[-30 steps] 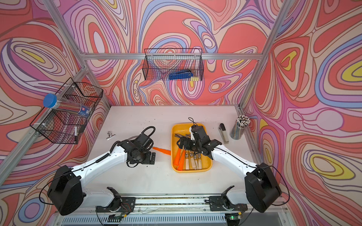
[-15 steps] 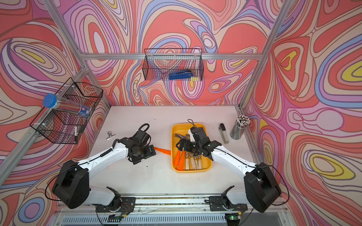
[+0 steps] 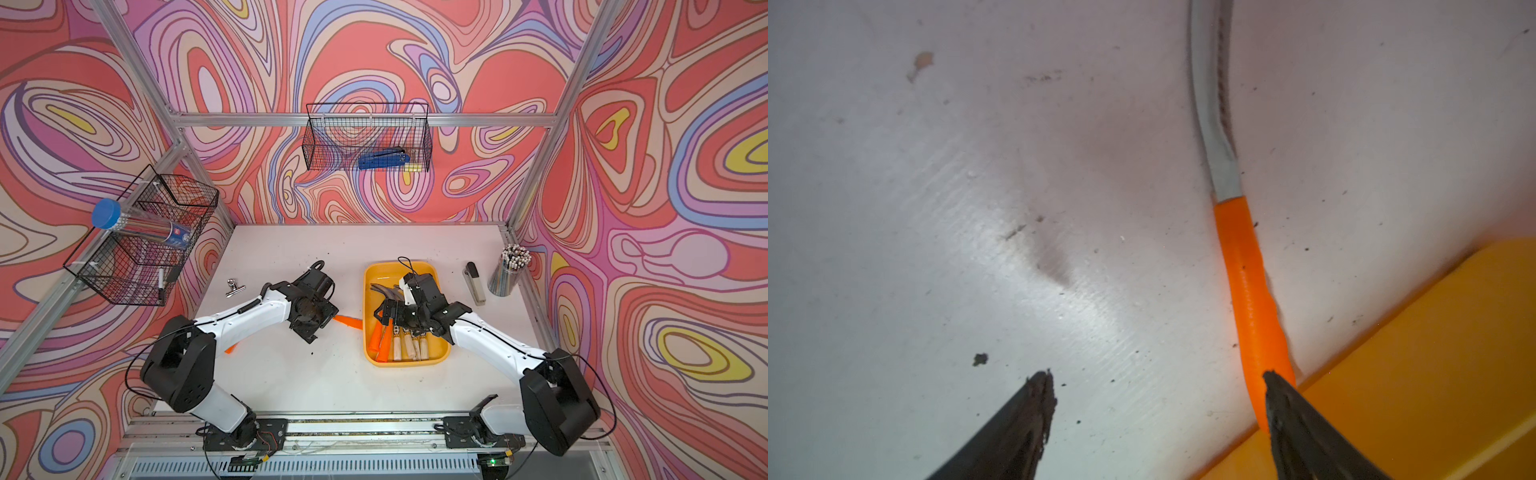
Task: Put small sickles into storage boxes
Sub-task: Pick up the sickle at the center of the board.
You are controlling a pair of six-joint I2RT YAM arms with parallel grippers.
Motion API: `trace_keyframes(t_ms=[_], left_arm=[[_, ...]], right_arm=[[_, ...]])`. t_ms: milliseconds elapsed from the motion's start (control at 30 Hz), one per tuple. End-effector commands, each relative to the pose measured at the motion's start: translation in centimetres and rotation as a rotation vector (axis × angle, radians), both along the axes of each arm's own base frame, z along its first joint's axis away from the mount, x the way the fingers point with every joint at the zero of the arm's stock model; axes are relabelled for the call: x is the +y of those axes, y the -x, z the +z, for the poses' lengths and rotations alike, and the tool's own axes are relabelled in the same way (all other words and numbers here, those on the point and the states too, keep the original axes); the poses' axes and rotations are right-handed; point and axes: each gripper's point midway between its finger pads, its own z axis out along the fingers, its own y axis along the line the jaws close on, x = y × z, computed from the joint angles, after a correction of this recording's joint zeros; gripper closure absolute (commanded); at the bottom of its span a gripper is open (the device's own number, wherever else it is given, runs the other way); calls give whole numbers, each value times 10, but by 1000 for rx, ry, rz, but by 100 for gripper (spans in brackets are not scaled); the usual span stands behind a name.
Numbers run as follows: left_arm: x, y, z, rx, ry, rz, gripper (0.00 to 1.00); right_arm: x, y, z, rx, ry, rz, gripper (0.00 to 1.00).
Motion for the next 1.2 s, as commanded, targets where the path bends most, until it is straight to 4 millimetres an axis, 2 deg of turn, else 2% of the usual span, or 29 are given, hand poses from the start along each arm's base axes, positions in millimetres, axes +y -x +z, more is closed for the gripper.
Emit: trace_keyframes(t_ms=[0,200,400,500,633,733,833,1033,1167], left_arm=[[-9,-3,3,29,0,54,31],[-38,-32,-3,-4,79,35,100],[-72,-55,-29,24,160,-18,100],[-80,-57,-41,46,174,-43,100],[-80,-50,-47,48,161,-56,100],[-74,-39,-45,51,130,-80,100],[-60,-23,-41,63,60,-113,100],[-28,23,-40,112,-28,-176,100],[1,54,-33,122,-110,-217,100]], right_arm=[[0,3,-2,-2,-12,12,2],[0,5,-4,2,-14,16,2],[-3,7,1,-5,-2,20,2],[-5,9,3,-10,5,20,2],[-9,13,5,-14,12,18,2],[-10,14,6,-17,12,18,2],[-9,13,6,-18,12,18,1],[-6,10,6,-23,1,21,2],[-3,9,2,-17,-15,23,2]])
